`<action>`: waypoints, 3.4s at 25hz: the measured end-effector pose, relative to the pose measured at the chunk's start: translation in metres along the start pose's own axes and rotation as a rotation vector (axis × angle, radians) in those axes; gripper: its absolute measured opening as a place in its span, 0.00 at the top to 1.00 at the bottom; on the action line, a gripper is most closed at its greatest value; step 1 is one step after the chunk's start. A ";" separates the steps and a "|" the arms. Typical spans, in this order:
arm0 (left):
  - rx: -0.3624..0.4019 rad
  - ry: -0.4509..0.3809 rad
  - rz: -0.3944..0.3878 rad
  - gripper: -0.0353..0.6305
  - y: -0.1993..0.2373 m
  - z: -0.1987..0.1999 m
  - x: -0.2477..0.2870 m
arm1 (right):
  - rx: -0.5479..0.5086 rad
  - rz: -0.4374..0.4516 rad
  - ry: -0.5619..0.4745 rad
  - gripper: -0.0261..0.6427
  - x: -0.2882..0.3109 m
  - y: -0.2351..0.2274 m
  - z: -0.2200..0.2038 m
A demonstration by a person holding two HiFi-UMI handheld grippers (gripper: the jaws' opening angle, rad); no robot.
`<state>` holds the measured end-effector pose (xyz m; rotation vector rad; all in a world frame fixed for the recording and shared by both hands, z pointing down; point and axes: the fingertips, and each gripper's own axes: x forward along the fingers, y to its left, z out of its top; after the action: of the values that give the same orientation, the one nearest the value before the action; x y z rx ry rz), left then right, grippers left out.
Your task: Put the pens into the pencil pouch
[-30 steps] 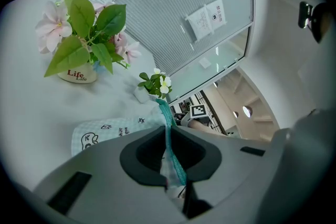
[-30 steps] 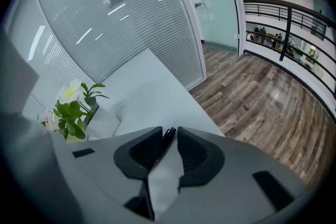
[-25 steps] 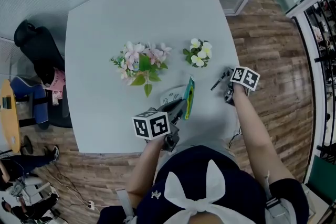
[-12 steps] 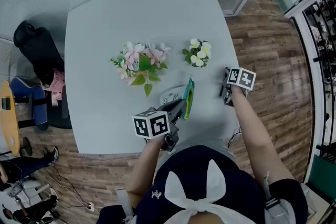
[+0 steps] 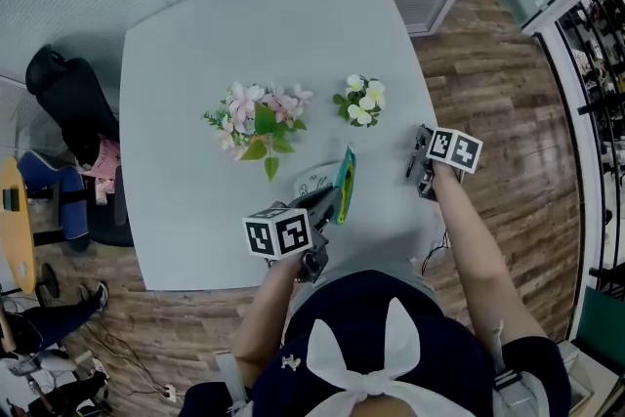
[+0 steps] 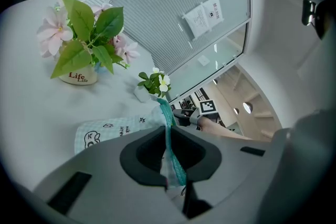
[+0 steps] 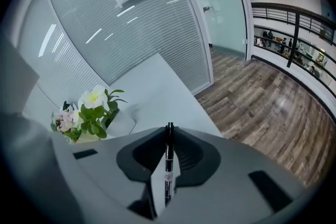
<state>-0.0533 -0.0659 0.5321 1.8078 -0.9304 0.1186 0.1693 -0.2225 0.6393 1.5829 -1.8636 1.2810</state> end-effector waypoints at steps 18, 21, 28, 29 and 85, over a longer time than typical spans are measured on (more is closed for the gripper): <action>0.013 -0.029 0.031 0.88 0.003 -0.001 -0.009 | -0.008 0.091 -0.117 0.89 -0.041 0.019 0.020; 0.010 -0.034 0.030 0.88 0.003 0.000 -0.009 | -0.009 0.108 -0.136 0.89 -0.050 0.023 0.024; 0.007 -0.041 0.030 0.88 0.003 -0.002 -0.009 | 0.008 0.177 -0.161 0.89 -0.067 0.034 0.024; 0.007 -0.043 0.030 0.88 0.003 -0.002 -0.008 | 0.011 0.187 -0.165 0.89 -0.070 0.035 0.024; 0.023 -0.039 0.038 0.88 -0.006 -0.017 -0.005 | 0.103 0.673 -0.356 0.89 -0.175 0.163 0.017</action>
<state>-0.0472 -0.0481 0.5333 1.8193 -0.9948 0.1190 0.0758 -0.1436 0.4331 1.3368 -2.7525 1.4289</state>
